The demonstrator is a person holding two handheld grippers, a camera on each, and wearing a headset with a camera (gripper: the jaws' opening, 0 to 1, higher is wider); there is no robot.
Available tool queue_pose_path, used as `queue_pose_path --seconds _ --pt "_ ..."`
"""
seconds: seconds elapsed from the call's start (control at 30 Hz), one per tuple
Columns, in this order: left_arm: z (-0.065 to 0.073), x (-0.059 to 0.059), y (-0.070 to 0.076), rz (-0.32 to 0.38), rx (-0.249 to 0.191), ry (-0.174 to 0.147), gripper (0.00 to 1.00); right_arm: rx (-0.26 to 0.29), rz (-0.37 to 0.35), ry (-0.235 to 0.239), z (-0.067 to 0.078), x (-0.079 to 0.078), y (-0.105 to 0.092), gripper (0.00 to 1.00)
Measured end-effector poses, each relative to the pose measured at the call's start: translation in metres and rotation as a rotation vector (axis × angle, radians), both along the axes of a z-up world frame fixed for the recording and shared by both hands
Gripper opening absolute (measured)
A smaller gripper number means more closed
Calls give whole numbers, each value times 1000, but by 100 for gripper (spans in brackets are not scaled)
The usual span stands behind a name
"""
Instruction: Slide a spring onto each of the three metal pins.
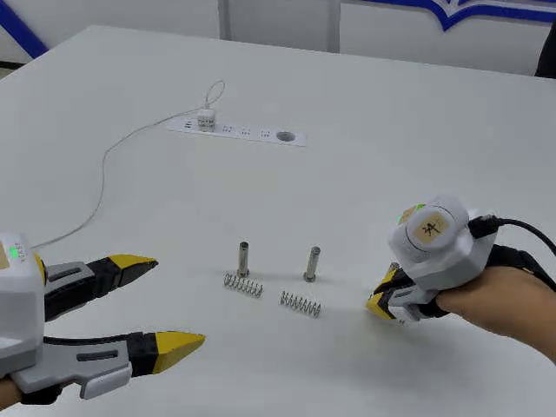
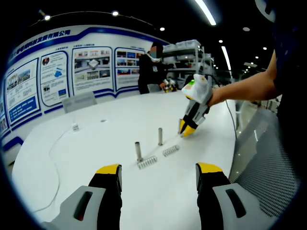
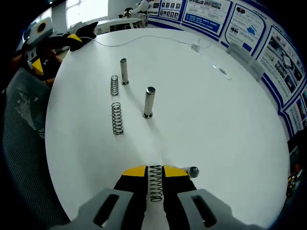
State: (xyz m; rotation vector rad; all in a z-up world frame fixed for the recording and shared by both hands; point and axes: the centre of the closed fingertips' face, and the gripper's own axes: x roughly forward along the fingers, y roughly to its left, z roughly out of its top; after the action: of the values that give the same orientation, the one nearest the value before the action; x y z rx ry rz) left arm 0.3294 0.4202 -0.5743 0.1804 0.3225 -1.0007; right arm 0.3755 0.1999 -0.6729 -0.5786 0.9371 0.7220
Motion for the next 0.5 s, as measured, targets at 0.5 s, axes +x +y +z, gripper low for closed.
queue_pose_path --seconds 0.5 --pt "1 0 4 11 -5 1 64 -112 100 121 -10 -4 3 12"
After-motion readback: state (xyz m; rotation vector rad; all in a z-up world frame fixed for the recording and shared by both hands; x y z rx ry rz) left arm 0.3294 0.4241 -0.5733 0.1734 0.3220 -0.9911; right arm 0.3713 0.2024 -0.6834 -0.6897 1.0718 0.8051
